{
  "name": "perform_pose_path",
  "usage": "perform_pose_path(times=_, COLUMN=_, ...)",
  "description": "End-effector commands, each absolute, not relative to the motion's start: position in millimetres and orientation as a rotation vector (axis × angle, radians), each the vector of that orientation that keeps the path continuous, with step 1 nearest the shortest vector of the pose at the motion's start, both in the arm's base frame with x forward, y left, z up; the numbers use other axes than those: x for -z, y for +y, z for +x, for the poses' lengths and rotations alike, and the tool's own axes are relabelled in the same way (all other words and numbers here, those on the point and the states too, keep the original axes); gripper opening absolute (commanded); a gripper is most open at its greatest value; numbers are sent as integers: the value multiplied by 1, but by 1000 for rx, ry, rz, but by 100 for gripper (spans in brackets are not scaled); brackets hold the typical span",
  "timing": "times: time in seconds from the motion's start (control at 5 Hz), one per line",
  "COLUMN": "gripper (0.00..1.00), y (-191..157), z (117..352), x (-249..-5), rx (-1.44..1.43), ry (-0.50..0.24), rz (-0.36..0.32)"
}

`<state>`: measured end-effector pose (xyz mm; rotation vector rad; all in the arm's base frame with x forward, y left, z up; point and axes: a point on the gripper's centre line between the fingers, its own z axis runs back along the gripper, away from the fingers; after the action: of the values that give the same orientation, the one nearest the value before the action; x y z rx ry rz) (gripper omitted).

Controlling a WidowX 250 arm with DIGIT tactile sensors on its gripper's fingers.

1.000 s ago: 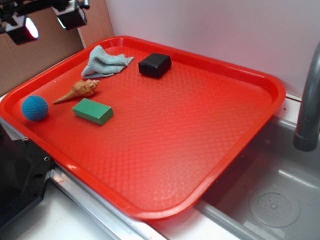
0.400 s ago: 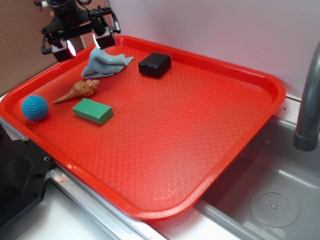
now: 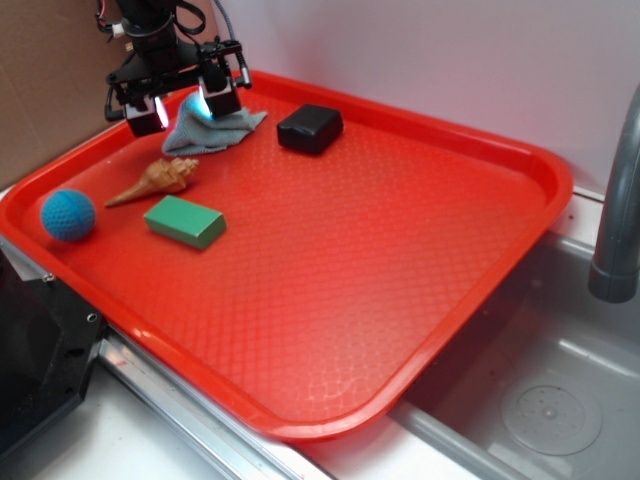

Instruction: Grab the blue cloth.

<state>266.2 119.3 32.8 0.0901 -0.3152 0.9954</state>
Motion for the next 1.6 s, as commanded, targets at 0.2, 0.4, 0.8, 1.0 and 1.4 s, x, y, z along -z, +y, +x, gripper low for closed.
perform_pose_path(times=0.2, gripper=0, y=125, z=270, x=-30, rx=-1000, ry=-293, rz=83)
perform_pose_path(times=0.4, gripper=0, y=118, z=269, x=-47, rx=-952, ry=-313, rz=86)
perform_pose_path(times=0.8, gripper=0, y=92, z=251, x=-118, rx=-607, ry=-183, rz=-35)
perform_pose_path(times=1.0, gripper=0, y=50, z=235, x=-149, rx=-394, ry=-161, rz=-118)
perform_pose_path(times=1.4, gripper=0, y=-8, z=195, x=-189, rx=-235, ry=-126, rz=-137)
